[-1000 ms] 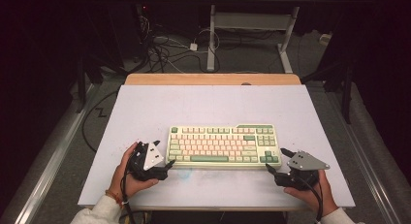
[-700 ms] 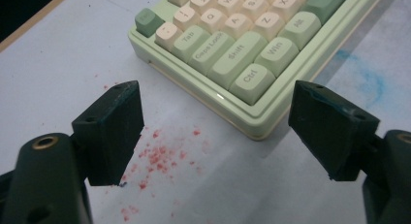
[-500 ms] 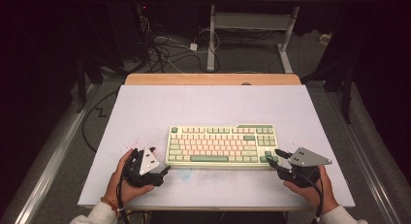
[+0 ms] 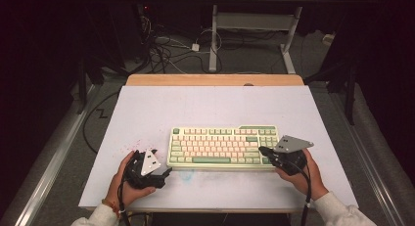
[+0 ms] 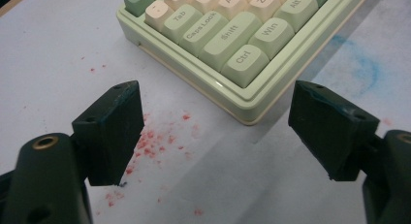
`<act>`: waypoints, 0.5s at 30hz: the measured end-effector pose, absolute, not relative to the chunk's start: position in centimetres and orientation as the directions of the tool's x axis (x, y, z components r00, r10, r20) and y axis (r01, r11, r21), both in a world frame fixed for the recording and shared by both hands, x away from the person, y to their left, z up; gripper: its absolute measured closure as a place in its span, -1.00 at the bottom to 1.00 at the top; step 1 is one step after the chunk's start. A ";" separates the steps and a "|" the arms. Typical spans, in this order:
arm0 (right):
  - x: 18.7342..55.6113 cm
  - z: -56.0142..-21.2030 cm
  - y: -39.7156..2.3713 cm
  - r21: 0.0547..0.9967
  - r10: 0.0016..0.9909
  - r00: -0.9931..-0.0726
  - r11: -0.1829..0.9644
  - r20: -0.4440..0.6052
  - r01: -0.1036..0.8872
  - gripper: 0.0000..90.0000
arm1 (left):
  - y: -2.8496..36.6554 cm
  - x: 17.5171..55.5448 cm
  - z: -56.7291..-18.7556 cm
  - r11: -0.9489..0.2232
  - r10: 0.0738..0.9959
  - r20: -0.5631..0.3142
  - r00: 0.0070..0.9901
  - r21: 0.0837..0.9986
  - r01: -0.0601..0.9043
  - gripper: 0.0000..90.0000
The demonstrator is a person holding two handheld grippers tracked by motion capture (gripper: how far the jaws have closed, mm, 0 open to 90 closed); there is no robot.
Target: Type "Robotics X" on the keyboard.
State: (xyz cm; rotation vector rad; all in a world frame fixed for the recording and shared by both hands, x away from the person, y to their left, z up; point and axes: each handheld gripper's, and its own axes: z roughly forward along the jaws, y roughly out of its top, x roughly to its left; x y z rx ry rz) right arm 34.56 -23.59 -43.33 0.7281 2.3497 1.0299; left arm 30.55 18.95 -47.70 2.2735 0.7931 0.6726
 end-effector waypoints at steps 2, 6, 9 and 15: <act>35.0 -43.4 -23.1 0.760 0.625 -0.754 0.586 -0.203 0.281 1.00 | 18.9 30.6 -47.8 -0.625 0.676 0.251 0.692 0.694 0.358 -0.57; 35.8 -43.9 -22.2 0.743 0.614 -0.764 0.602 -0.198 0.291 1.00 | 18.8 30.6 -47.9 -0.624 0.677 0.248 0.693 0.693 0.361 -0.57; 36.2 -44.3 -21.8 0.732 0.609 -0.769 0.612 -0.196 0.298 1.00 | 18.8 30.6 -47.8 -0.624 0.676 0.247 0.694 0.693 0.361 -0.57; 36.7 -45.2 -21.4 0.714 0.601 -0.776 0.627 -0.191 0.310 1.00 | 18.8 30.6 -47.9 -0.628 0.673 0.242 0.699 0.687 0.366 -0.57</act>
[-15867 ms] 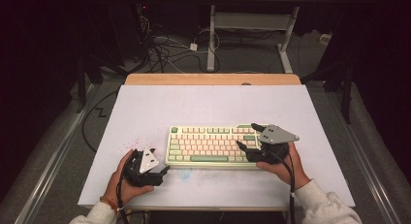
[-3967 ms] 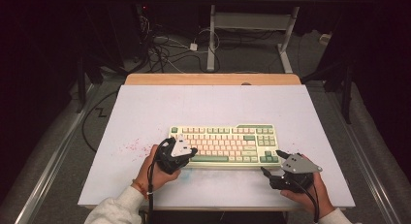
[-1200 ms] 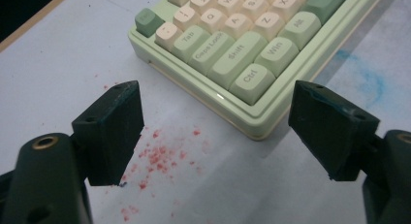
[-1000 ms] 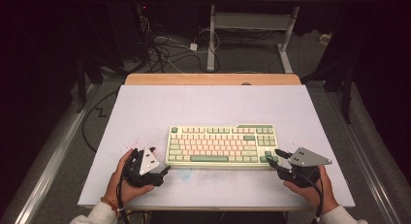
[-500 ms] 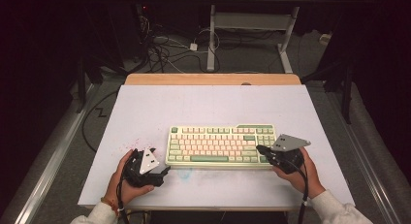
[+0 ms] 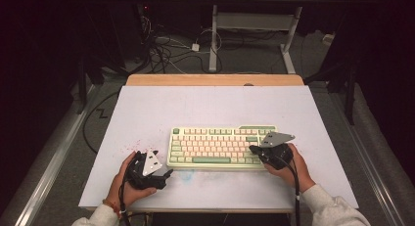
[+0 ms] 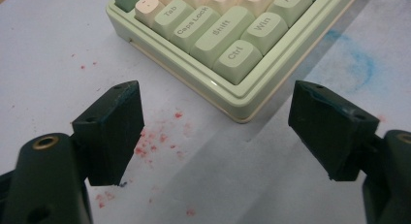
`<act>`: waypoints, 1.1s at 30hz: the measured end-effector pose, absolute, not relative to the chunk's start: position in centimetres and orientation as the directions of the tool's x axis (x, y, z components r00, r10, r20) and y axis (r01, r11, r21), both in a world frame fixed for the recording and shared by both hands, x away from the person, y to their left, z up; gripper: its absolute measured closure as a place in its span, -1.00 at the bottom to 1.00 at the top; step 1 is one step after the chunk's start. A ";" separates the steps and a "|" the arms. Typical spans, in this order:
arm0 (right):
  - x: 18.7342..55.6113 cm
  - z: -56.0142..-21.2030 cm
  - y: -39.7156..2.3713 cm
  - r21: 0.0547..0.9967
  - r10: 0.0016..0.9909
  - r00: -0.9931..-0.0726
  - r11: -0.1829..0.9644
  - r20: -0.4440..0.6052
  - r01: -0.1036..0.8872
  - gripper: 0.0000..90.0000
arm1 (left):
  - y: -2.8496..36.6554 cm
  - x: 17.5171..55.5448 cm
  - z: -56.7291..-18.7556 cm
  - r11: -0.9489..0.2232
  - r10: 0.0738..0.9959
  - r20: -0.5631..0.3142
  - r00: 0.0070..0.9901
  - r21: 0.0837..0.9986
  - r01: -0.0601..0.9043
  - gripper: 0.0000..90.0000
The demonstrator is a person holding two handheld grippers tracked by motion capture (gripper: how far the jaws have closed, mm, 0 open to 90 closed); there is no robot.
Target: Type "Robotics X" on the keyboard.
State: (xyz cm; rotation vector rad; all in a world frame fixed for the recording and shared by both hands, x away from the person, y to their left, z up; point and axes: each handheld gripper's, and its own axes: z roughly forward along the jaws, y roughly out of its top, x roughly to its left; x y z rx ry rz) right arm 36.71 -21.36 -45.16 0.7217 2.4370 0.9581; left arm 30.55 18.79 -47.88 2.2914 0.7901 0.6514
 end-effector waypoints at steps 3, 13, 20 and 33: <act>36.7 -45.5 -21.3 0.712 0.601 -0.778 0.628 -0.185 0.315 1.00 | 18.8 30.6 -47.9 -0.628 0.673 0.241 0.700 0.687 0.367 -0.57; 36.3 -45.8 -21.4 0.709 0.593 -0.784 0.632 -0.184 0.312 1.00 | 18.9 30.5 -47.7 -0.623 0.678 0.239 0.695 0.688 0.372 -0.57; 36.1 -45.9 -21.7 0.719 0.599 -0.781 0.620 -0.176 0.314 1.00 | 19.2 30.3 -46.5 -0.579 0.699 0.204 0.685 0.724 0.375 -0.40; 36.1 -46.0 -21.9 0.723 0.603 -0.777 0.616 -0.180 0.311 1.00 | 20.4 30.4 -44.2 -0.507 0.713 0.106 0.693 0.761 0.405 0.83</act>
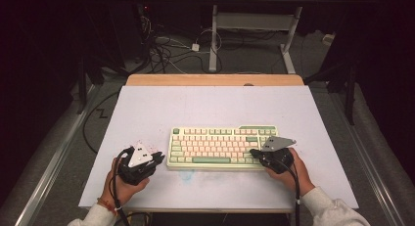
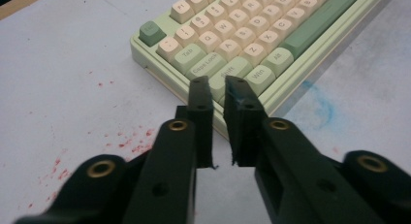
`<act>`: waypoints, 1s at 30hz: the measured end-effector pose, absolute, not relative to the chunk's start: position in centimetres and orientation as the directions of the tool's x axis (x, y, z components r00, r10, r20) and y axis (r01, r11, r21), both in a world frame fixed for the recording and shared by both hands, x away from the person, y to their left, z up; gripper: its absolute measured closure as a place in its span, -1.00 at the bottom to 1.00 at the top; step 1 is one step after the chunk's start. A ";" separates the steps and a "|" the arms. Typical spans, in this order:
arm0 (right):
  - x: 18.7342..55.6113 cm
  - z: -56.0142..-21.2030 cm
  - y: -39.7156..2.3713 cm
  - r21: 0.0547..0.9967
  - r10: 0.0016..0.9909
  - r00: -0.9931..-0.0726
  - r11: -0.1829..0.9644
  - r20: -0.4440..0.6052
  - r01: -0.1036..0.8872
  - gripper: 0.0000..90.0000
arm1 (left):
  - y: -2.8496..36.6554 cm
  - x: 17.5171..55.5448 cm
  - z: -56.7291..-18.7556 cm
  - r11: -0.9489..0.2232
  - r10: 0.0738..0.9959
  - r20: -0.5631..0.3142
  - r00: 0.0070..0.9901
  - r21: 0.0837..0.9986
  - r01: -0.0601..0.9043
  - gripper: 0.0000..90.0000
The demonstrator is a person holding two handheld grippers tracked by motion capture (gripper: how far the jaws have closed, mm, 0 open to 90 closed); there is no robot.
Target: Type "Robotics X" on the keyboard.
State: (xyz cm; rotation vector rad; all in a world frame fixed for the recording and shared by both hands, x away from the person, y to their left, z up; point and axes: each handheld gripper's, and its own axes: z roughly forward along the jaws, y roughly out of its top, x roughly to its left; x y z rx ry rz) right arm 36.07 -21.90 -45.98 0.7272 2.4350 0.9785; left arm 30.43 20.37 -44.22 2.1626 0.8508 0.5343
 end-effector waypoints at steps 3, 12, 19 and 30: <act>36.0 -46.0 -21.9 0.721 0.606 -0.775 0.616 -0.178 0.316 1.00 | 20.4 30.5 -44.0 -0.519 0.704 0.107 0.702 0.753 0.404 0.94; 36.0 -46.0 -21.8 0.722 0.607 -0.773 0.617 -0.185 0.312 1.00 | 19.9 30.9 -43.4 -0.538 0.692 0.107 0.714 0.736 0.411 0.94; 35.9 -46.0 -21.7 0.718 0.608 -0.771 0.622 -0.191 0.313 1.00 | 19.0 31.7 -42.9 -0.561 0.671 0.109 0.733 0.721 0.407 0.94; 35.9 -46.0 -21.7 0.720 0.605 -0.771 0.624 -0.198 0.305 1.00 | 17.3 32.8 -42.4 -0.587 0.647 0.121 0.752 0.709 0.391 0.94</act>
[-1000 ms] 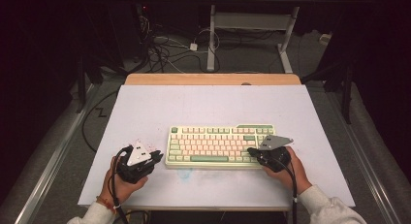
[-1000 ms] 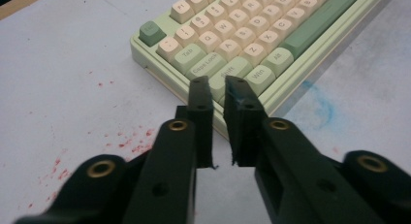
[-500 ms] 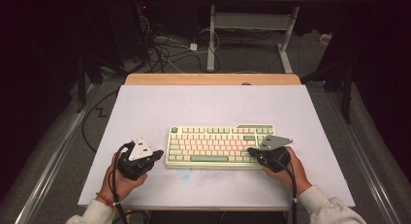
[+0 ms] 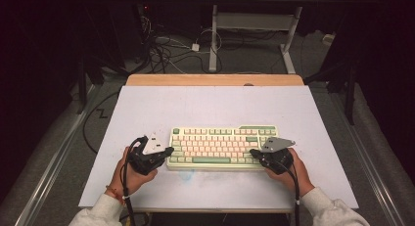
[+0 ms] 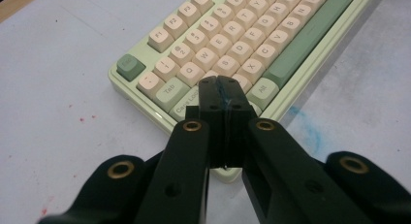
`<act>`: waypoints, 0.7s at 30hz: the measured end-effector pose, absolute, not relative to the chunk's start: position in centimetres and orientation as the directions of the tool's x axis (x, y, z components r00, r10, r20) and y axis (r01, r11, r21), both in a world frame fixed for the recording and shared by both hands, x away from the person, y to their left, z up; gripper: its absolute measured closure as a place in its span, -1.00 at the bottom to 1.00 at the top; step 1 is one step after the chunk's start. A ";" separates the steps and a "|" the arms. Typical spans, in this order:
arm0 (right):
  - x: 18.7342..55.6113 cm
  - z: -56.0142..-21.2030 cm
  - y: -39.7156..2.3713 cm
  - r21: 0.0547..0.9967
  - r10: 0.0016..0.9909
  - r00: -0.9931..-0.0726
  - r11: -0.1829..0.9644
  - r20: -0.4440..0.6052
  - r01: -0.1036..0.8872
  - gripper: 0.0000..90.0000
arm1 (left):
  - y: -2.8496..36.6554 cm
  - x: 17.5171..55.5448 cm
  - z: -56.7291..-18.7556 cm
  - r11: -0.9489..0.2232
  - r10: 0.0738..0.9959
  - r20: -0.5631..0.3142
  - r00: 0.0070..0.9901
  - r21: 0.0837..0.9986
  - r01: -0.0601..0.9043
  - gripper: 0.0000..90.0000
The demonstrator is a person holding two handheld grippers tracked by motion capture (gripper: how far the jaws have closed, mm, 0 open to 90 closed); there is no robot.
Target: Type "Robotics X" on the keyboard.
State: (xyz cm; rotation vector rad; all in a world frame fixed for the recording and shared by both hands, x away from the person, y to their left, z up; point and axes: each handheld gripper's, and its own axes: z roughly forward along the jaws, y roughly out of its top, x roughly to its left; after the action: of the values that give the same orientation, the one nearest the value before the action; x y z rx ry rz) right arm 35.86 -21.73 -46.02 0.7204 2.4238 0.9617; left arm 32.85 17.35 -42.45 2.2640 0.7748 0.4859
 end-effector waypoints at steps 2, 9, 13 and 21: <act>35.9 -46.0 -21.7 0.720 0.605 -0.771 0.624 -0.199 0.304 1.00 | 17.1 33.1 -42.4 -0.595 0.645 0.129 0.754 0.703 0.389 0.94; 35.8 -46.0 -21.6 0.719 0.611 -0.766 0.622 -0.200 0.308 1.00 | 15.9 33.8 -42.1 -0.610 0.623 0.133 0.771 0.699 0.373 0.94; 35.8 -46.0 -21.6 0.717 0.607 -0.768 0.627 -0.205 0.304 1.00 | 15.2 34.1 -42.2 -0.623 0.611 0.135 0.780 0.690 0.368 0.94; 35.8 -46.0 -21.6 0.716 0.607 -0.767 0.629 -0.208 0.304 1.00 | 13.5 35.0 -42.3 -0.649 0.576 0.134 0.806 0.674 0.352 0.94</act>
State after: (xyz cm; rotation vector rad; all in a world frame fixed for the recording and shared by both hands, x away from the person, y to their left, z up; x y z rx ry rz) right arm 35.77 -21.63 -46.01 0.7191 2.4192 0.9490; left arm 34.96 13.47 -42.29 2.3346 0.6809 0.4472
